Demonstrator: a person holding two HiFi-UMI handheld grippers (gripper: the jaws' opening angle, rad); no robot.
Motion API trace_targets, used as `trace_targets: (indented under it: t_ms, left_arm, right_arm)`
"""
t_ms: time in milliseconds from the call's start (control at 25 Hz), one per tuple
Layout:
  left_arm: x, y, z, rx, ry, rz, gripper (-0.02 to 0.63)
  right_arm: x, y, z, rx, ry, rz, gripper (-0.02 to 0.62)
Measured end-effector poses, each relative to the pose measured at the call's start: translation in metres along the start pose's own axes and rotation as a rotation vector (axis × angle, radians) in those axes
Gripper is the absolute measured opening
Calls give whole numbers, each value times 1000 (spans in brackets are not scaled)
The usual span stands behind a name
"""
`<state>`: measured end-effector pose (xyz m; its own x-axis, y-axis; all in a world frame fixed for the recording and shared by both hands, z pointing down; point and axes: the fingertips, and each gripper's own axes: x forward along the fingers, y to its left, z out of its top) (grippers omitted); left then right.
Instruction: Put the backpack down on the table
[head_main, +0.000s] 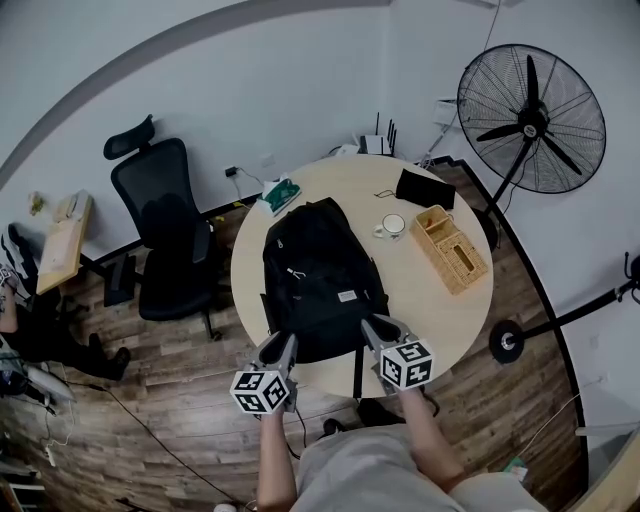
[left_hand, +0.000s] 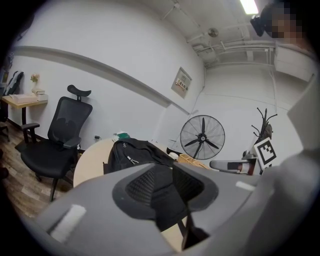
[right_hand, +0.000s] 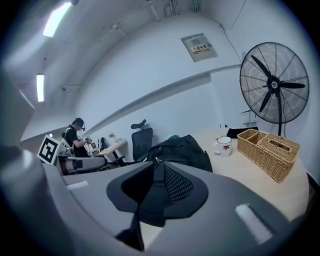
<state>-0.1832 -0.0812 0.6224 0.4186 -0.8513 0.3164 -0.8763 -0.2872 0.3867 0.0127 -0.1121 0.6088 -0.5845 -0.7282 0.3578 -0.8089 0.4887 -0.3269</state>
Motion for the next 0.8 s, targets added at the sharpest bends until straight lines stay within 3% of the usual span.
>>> trace_targets:
  t_ms: [400,800]
  left_arm:
    - [6,0,3,-7,0,4,61]
    - [7,-2,5,-16,1,-7,57]
  right_arm:
    - [1,-2,6,2,-4,-2,23]
    - [2,5,9,-3,-10,38,0]
